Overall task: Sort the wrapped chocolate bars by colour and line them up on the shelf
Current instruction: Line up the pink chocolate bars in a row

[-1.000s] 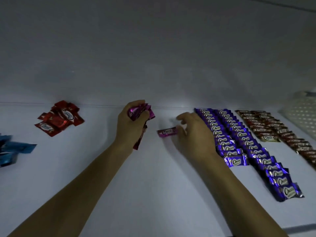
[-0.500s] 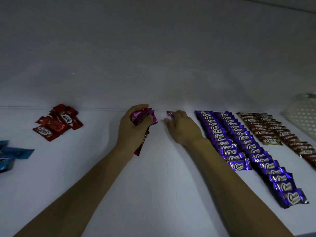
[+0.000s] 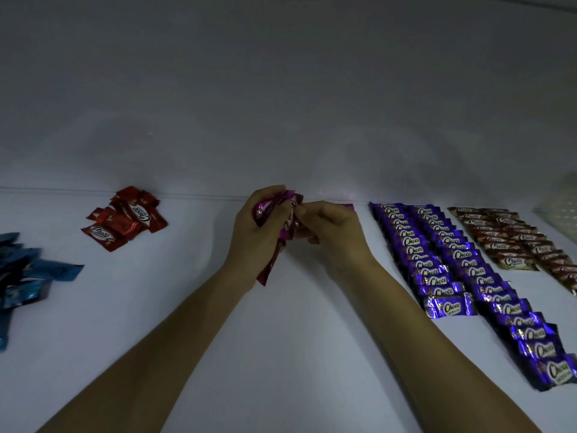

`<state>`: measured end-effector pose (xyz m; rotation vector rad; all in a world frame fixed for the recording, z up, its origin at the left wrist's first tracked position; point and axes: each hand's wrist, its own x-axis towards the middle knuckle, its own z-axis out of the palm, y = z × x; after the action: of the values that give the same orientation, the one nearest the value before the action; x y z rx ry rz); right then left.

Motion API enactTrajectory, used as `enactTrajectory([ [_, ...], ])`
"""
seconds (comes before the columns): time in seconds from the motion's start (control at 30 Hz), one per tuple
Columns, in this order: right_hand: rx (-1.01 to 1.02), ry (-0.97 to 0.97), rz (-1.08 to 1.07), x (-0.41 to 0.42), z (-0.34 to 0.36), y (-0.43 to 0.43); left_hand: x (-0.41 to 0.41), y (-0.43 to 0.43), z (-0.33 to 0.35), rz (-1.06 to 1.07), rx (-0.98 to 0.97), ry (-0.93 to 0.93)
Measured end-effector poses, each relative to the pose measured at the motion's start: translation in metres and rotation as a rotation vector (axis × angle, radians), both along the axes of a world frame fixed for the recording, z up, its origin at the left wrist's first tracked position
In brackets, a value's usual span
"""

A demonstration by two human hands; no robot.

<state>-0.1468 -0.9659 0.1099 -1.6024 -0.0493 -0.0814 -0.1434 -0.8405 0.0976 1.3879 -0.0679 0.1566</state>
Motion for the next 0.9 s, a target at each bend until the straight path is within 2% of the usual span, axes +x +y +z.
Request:
enactTrajectory([
  [0.23,0.044,0.069,-0.143,0.0,0.012,-0.01,-0.003,0.0,-0.001,-0.073,0.09,-0.019],
  [0.43,-0.029,0.125,-0.01,-0.002,0.01,-0.006,-0.005,0.0,0.001,-0.072,0.111,-0.063],
  [0.57,0.022,0.105,-0.134,0.003,0.012,-0.015,-0.002,0.001,-0.001,0.004,0.07,-0.033],
  [0.63,-0.18,0.062,-0.158,0.009,0.008,-0.026,0.0,0.002,-0.002,0.037,0.029,-0.015],
  [0.77,-1.037,0.03,-0.176,0.029,0.006,-0.049,-0.001,0.001,-0.003,0.04,0.038,-0.012],
  [0.83,-1.255,0.031,-0.196,0.036,0.014,-0.057,-0.001,0.0,-0.003,0.031,0.056,-0.013],
  [0.9,-1.332,0.041,-0.206,0.045,0.018,-0.064,0.0,0.0,-0.005,0.027,0.071,-0.018],
])
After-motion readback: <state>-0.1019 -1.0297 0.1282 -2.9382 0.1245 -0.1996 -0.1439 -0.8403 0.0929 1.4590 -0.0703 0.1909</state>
